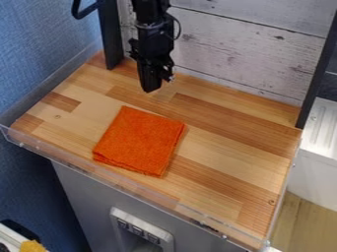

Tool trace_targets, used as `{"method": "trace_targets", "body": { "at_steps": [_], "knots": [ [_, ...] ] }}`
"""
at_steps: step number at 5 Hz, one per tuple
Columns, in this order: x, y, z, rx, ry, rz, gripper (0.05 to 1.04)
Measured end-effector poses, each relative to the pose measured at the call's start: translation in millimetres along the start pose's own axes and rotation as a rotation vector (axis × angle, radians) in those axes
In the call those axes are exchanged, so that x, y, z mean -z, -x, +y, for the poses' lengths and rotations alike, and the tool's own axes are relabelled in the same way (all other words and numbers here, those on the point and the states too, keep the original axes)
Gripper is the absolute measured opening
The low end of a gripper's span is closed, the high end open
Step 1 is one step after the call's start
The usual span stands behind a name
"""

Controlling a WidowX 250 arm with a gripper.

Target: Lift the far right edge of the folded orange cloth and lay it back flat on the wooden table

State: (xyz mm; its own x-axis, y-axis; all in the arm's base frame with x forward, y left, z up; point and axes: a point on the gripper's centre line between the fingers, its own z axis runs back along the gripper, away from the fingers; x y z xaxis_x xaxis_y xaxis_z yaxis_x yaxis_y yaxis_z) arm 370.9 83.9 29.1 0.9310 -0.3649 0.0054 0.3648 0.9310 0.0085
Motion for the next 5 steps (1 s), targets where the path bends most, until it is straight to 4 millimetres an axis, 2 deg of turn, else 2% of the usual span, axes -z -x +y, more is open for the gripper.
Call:
{"method": "trace_targets", "body": {
  "at_steps": [3, 5],
  "knots": [
    [16, 11, -8, -0.064, 0.012, 0.018, 0.059],
    [20, 4, -27, -0.168, 0.014, 0.027, 0.058]
  ]
}}
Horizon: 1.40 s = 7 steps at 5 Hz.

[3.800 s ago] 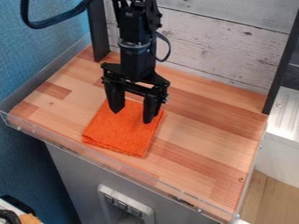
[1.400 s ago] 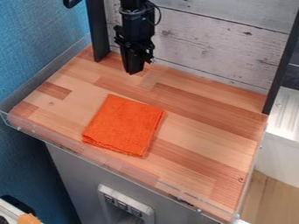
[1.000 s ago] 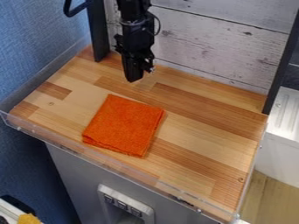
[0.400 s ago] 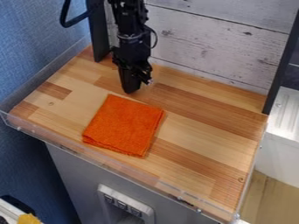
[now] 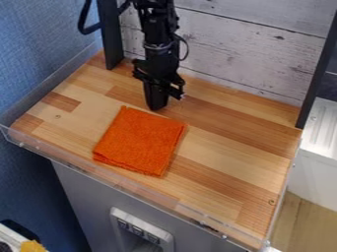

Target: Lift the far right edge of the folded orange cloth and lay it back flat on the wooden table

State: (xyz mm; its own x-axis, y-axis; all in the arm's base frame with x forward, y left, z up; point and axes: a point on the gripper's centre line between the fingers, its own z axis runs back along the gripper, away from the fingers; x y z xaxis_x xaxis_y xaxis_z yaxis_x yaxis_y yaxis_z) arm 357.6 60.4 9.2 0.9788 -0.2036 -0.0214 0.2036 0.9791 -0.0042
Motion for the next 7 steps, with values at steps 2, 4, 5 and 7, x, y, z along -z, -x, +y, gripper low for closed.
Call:
{"method": "trace_targets", "body": {
  "at_steps": [2, 4, 5, 7],
  "knots": [
    [2, -3, -25, -0.104, -0.012, -0.018, 0.058],
    [-2, 2, -45, -0.166, -0.004, 0.0, 0.239],
    [-21, 6, -53, -0.192, -0.002, -0.011, 0.489],
    [-64, 24, -64, -0.226, -0.001, -0.033, 0.996]
  ]
}}
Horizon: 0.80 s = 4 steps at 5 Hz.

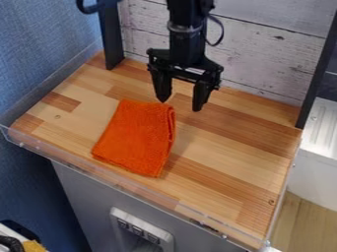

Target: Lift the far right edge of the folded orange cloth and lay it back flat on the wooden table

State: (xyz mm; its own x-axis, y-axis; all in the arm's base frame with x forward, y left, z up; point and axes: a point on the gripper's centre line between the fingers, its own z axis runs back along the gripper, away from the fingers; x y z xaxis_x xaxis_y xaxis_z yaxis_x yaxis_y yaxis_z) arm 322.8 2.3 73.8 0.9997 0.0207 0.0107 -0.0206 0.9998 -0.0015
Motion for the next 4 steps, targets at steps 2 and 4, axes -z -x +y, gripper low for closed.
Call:
{"method": "trace_targets", "body": {
  "at_steps": [2, 4],
  "knots": [
    [-31, 27, -18, 0.002, 0.001, -0.001, 0.999],
    [-41, 42, -27, 0.009, -0.003, 0.003, 0.999]
  ]
}}
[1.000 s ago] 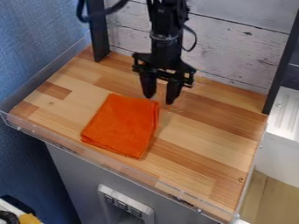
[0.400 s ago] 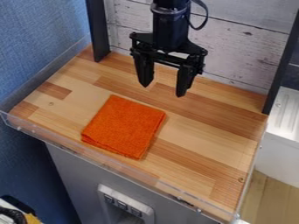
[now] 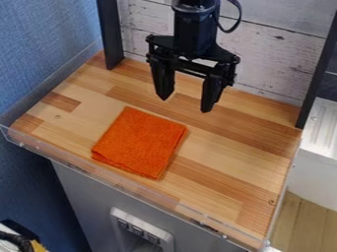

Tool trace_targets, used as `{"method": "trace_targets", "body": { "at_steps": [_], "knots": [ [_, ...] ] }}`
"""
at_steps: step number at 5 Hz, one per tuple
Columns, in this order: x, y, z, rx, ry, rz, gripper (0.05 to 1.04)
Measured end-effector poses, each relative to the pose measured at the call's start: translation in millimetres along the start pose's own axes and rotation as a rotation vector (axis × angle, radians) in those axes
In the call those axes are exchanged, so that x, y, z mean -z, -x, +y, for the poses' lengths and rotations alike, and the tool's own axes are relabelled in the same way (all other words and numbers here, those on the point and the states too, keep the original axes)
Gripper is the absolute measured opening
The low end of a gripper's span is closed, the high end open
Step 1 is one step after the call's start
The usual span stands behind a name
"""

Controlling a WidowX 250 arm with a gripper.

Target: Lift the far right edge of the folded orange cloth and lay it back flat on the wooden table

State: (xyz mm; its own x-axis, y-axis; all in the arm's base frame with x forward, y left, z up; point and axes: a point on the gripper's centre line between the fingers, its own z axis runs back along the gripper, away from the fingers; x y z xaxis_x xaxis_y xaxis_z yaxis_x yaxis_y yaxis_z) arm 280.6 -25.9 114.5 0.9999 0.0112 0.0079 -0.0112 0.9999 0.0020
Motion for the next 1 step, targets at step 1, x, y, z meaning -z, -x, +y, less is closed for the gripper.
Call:
{"method": "trace_targets", "body": {
  "at_steps": [1],
  "knots": [
    [-0.9, 3.3, -0.9, 0.009, -0.005, 0.016, 0.999]
  ]
}}
